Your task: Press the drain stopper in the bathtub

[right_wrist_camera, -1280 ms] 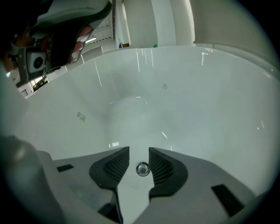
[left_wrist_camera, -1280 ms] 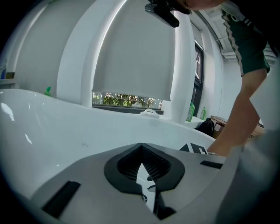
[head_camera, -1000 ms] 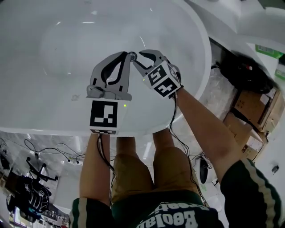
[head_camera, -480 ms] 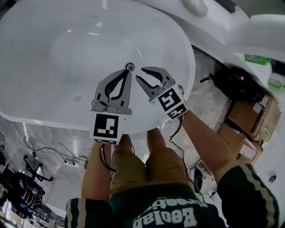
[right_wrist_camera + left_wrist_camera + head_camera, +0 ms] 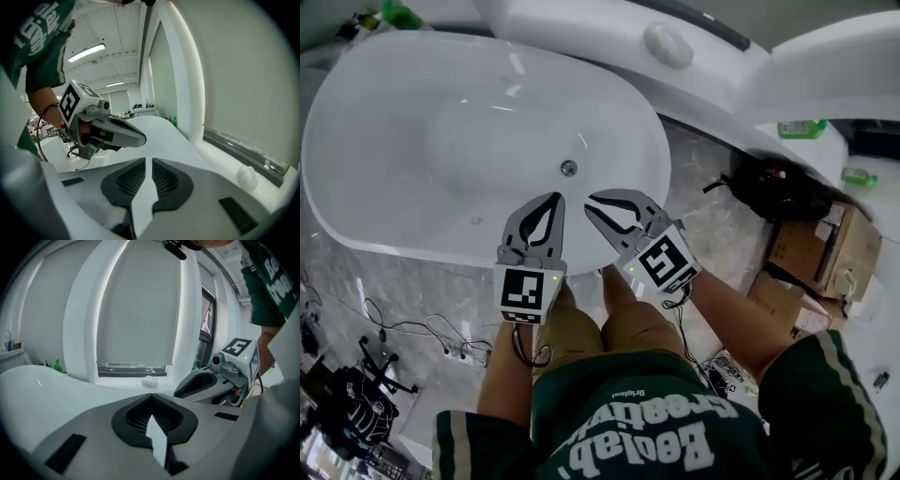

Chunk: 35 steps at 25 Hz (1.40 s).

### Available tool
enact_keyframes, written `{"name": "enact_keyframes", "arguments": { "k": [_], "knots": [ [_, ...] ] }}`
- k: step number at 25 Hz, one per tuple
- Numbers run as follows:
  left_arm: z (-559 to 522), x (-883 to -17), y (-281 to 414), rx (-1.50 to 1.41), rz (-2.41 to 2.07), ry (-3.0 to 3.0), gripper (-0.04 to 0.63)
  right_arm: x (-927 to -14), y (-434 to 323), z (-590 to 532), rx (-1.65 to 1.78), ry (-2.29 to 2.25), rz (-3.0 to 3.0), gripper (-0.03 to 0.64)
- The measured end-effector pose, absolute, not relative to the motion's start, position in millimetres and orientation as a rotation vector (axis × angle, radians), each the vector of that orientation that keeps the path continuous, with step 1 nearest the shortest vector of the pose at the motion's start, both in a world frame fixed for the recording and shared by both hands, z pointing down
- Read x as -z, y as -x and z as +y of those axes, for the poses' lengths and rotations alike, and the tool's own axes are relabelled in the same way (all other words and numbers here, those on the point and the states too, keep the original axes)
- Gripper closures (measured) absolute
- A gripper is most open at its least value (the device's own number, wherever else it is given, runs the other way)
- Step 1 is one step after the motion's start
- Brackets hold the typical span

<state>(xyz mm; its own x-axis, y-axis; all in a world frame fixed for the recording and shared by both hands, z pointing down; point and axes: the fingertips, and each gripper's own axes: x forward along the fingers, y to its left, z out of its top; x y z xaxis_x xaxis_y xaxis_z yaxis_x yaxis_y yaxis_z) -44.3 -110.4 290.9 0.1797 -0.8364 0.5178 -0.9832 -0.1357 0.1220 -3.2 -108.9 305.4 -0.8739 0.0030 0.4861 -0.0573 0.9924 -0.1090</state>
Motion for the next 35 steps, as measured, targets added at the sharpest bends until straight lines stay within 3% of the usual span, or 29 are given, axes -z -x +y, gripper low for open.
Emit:
{"name": "enact_keyframes", "arguments": {
  "k": [14, 35],
  "knots": [
    [-89.2, -160.6, 23.2, -0.452, -1.781, -2.088, 0.589, -135.1, -23.7, -87.9, -0.079, -0.081, -2.847, 0.600],
    [-76.8, -34.6, -25.7, -0.269, -1.872, -2.300, 0.589, -30.7, -67.8, -77.4, -0.060, -0.225, -2.995, 0.600]
  ]
}}
